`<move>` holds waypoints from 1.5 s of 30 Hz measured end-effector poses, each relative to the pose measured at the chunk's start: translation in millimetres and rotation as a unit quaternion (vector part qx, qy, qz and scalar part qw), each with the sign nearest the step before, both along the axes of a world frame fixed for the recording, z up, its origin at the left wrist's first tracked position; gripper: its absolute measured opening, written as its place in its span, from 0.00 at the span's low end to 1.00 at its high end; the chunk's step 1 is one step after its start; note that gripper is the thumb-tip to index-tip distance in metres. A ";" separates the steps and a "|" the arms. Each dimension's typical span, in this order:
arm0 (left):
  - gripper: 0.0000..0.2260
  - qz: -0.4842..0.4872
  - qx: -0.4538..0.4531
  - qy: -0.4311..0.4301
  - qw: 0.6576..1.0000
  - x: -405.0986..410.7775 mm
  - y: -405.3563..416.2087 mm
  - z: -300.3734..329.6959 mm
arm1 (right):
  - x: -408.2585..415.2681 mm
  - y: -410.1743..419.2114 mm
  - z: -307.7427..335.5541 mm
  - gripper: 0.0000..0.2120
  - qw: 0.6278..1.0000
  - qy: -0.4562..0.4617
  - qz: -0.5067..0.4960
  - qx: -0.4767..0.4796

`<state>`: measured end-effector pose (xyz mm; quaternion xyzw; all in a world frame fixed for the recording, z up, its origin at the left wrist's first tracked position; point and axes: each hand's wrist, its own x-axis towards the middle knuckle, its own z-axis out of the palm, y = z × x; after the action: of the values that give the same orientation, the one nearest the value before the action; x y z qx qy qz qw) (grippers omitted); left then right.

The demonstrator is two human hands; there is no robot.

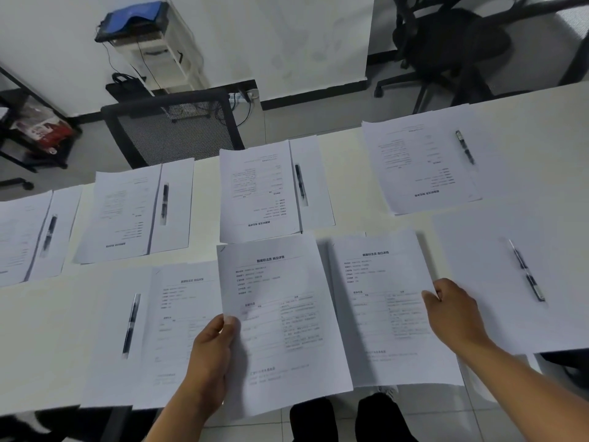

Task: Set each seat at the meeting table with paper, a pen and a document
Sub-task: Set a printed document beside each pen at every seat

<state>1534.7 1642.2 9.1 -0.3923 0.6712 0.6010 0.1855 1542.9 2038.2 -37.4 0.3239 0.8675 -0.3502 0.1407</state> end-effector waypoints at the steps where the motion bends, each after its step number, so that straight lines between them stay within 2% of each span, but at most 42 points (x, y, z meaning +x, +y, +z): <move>1: 0.11 0.000 -0.001 0.002 1.000 0.2 -0.1 -0.3 | -0.3 -0.4 0.7 0.18 1.000 0.004 0.002 0.000; 12: 0.12 -0.011 0.012 0.008 1.000 1.9 8.0 5.2 | -1.5 -1.3 0.1 0.12 1.000 0.025 -0.002 -0.004; 17: 0.12 -0.026 0.022 0.011 0.999 2.0 12.5 6.8 | -1.6 -1.4 -3.1 0.13 1.000 0.021 -0.002 0.007; 20: 0.12 -0.034 0.028 0.010 0.999 0.6 15.2 10.7 | -1.4 -3.4 4.4 0.09 0.999 0.031 0.006 0.012; 24: 0.12 -0.042 0.043 0.013 0.998 -3.9 19.0 12.9 | 3.3 -8.0 17.9 0.17 0.995 0.060 0.030 0.068; 26: 0.12 -0.051 0.052 0.017 0.997 -8.1 22.7 17.8 | 2.9 -16.5 32.2 0.16 0.996 0.073 0.035 0.027; 30: 0.12 -0.073 0.066 0.030 0.995 -18.4 29.1 26.6 | -1.8 -50.3 66.3 0.07 0.991 0.039 0.061 -0.112; 32: 0.12 -0.084 0.079 0.035 0.993 -24.3 31.0 30.1 | -5.3 -67.7 74.9 0.10 0.985 0.025 0.056 -0.164; 34: 0.12 -0.102 0.090 0.039 0.990 -29.5 33.0 33.4 | -7.9 -80.5 80.9 0.19 0.975 0.022 0.038 -0.217; 36: 0.12 -0.110 0.097 0.043 0.988 -34.5 35.6 34.5 | -8.6 -87.6 83.7 0.20 0.966 0.028 0.013 -0.256; 45: 0.13 -0.181 0.120 0.064 0.974 -51.9 71.1 38.7 | -2.5 -66.4 106.9 0.22 0.966 0.100 -0.066 -0.230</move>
<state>1482.8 1713.3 47.8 -0.2001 0.6644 0.6577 0.2933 1540.4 1971.8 69.4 0.3030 0.7501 -0.5793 0.0998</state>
